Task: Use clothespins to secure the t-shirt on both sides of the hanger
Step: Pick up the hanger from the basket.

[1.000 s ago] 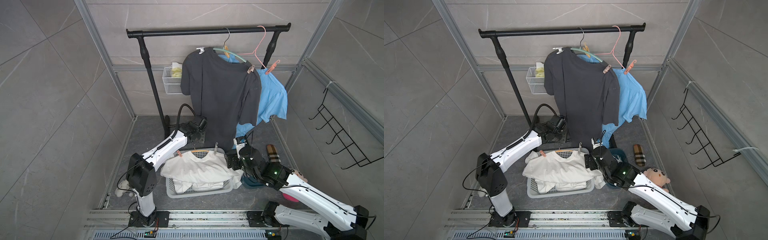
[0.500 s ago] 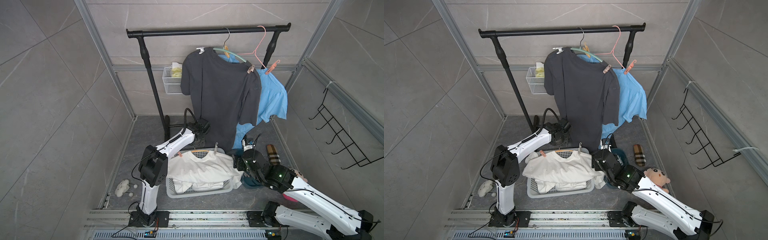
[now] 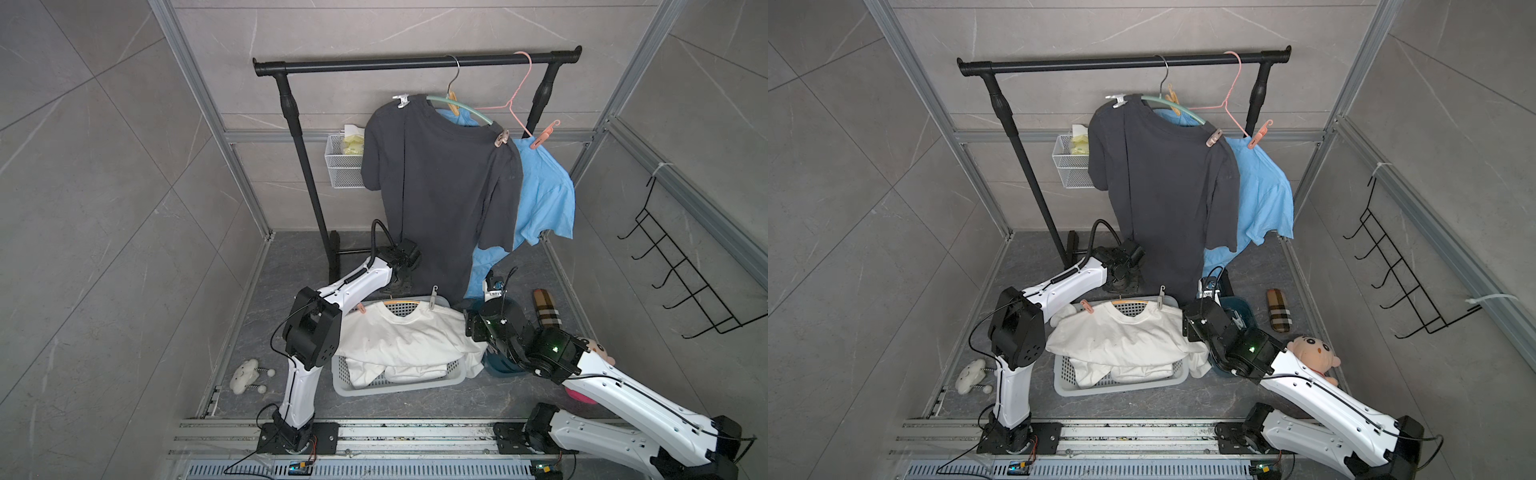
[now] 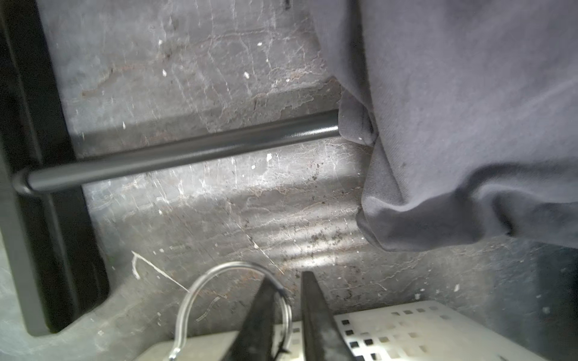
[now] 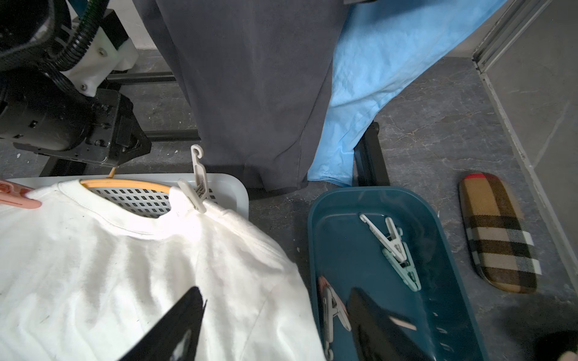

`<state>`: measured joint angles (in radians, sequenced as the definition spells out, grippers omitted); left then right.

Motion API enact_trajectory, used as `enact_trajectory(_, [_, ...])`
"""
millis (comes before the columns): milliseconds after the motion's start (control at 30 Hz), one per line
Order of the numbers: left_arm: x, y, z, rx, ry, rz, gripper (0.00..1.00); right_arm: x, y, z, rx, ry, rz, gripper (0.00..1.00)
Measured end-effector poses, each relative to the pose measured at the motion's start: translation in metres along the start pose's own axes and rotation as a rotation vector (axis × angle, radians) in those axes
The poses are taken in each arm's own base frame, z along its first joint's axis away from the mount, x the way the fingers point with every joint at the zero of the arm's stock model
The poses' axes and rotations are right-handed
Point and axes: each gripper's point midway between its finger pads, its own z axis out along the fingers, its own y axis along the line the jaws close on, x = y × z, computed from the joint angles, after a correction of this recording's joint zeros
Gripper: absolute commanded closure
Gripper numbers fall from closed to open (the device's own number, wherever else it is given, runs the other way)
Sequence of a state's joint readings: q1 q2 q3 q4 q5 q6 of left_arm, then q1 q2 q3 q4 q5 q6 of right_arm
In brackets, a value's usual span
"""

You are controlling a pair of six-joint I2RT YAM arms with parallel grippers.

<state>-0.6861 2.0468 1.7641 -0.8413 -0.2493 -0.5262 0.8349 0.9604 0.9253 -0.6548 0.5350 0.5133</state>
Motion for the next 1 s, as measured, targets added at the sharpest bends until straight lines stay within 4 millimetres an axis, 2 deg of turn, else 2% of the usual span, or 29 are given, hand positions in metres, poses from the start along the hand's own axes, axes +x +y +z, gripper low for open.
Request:
enact_trajectory(33, [-0.001,0.0,0.0,0.002,-0.002,0.008,1.0,0.0,0.0,0.0,0.0,0.0,0.0,0.26])
enact_trajectory(233, [-0.002,-0.001,-0.009,0.024,-0.039,0.046,1.0,-0.001,0.002,-0.001,-0.016,-0.005,-0.043,0.27])
enact_trajectory(333, [-0.005,-0.001,-0.022,0.049,-0.088,0.061,1.0,-0.004,0.005,-0.004,-0.039,-0.016,-0.114,0.27])
enact_trajectory(467, [-0.011,-0.007,-0.062,0.155,-0.196,0.086,1.0,-0.003,0.008,-0.005,-0.073,-0.007,-0.222,0.25])
enact_trajectory(600, [-0.016,-0.017,-0.121,0.328,-0.338,0.127,1.0,-0.004,0.013,-0.01,-0.164,0.0,-0.287,0.22])
enact_trajectory(733, [-0.012,-0.025,-0.172,0.493,-0.459,0.181,1.0,-0.016,0.017,-0.023,-0.291,-0.024,-0.299,0.19])
enact_trajectory(867, [-0.002,-0.031,-0.207,0.614,-0.525,0.226,1.0,-0.027,0.024,-0.033,-0.407,-0.041,-0.301,0.19])
enact_trajectory(1000, [0.005,-0.036,-0.227,0.692,-0.554,0.267,1.0,-0.029,0.035,-0.035,-0.506,-0.024,-0.318,0.21])
